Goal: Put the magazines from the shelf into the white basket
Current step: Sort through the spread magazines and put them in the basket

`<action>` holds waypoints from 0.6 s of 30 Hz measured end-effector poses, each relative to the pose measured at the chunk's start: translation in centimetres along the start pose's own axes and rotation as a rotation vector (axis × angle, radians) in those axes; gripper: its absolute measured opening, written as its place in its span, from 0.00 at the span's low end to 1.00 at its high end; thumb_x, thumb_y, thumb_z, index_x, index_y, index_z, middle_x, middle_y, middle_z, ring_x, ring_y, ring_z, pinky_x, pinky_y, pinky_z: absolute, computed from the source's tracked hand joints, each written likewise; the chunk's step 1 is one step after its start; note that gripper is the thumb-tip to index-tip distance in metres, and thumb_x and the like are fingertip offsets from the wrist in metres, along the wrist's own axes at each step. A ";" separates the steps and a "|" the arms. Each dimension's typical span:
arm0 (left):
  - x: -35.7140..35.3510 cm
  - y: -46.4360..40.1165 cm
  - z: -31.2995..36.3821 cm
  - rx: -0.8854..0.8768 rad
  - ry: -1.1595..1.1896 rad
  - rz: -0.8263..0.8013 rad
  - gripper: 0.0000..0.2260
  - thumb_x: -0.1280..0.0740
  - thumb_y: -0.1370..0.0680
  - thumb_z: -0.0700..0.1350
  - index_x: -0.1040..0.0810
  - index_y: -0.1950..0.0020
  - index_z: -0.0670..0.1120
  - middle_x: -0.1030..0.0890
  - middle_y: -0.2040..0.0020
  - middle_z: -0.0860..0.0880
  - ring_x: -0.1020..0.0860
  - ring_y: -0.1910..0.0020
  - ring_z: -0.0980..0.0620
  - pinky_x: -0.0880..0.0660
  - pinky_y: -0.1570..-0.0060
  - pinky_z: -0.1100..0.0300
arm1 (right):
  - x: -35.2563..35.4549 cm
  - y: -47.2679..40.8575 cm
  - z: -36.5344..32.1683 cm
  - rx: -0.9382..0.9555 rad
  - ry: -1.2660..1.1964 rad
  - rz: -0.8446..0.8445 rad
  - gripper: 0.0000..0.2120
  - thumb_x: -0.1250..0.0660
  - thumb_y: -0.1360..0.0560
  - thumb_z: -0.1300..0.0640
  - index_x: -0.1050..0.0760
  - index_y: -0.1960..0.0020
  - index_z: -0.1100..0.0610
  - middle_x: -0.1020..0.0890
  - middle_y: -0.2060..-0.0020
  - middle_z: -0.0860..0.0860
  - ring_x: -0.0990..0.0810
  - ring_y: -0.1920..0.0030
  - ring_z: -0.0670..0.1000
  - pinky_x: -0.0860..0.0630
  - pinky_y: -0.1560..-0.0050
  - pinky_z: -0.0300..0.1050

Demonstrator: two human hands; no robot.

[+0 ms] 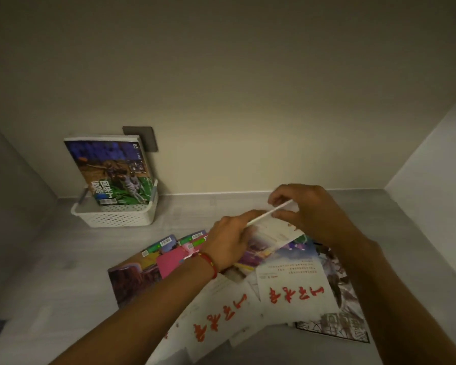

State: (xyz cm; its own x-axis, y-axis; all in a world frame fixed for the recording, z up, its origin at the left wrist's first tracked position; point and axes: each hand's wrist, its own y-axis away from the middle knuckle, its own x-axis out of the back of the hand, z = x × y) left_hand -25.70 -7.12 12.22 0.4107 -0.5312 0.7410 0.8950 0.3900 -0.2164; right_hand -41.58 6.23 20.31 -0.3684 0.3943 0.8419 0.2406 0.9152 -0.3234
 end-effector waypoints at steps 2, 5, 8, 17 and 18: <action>2.1 1.3 -2.5 0.113 0.103 0.102 0.16 0.36 0.20 0.44 0.24 0.33 0.56 0.15 0.47 0.48 0.18 0.47 0.44 0.23 0.50 0.57 | -1.7 -1.2 -0.4 -0.112 -0.071 0.189 0.14 0.28 0.26 0.53 0.25 0.42 0.46 0.20 0.48 0.41 0.22 0.51 0.38 0.25 0.48 0.36; 6.0 3.1 -6.4 0.320 0.356 0.172 0.13 0.35 0.20 0.41 0.22 0.36 0.47 0.15 0.52 0.44 0.17 0.52 0.44 0.19 0.53 0.49 | -4.9 -2.3 -0.5 -0.422 -0.251 0.434 0.21 0.30 0.24 0.48 0.31 0.34 0.49 0.24 0.38 0.44 0.25 0.41 0.42 0.28 0.43 0.37; 10.0 5.1 -9.7 0.465 0.591 0.231 0.09 0.34 0.20 0.39 0.22 0.40 0.42 0.16 0.58 0.41 0.17 0.64 0.47 0.16 0.63 0.47 | -9.9 -3.8 -1.8 -0.797 -0.739 0.394 0.17 0.37 0.20 0.45 0.29 0.36 0.52 0.22 0.38 0.55 0.22 0.43 0.54 0.24 0.44 0.52; 19.6 9.2 -20.1 0.573 0.792 0.276 0.14 0.34 0.20 0.48 0.25 0.34 0.51 0.16 0.42 0.48 0.16 0.46 0.43 0.17 0.50 0.44 | -20.5 -11.6 -9.2 -0.404 -0.483 -0.077 0.10 0.36 0.20 0.53 0.20 0.46 0.57 0.14 0.51 0.51 0.15 0.55 0.49 0.17 0.55 0.50; 20.7 9.1 -21.3 0.563 0.750 0.324 0.14 0.35 0.19 0.47 0.26 0.33 0.51 0.16 0.40 0.48 0.17 0.44 0.44 0.17 0.49 0.46 | -20.8 -13.3 -10.0 -0.352 -0.404 -0.054 0.11 0.35 0.21 0.53 0.19 0.49 0.60 0.14 0.55 0.53 0.15 0.58 0.49 0.18 0.58 0.51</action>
State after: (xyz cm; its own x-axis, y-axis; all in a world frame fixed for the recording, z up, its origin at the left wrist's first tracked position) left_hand -5.39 -30.60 12.06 0.7984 -0.5988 0.0632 0.5870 0.7974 0.1398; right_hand -28.17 -14.98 11.40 -0.6879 0.4115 0.5978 0.4725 0.8792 -0.0614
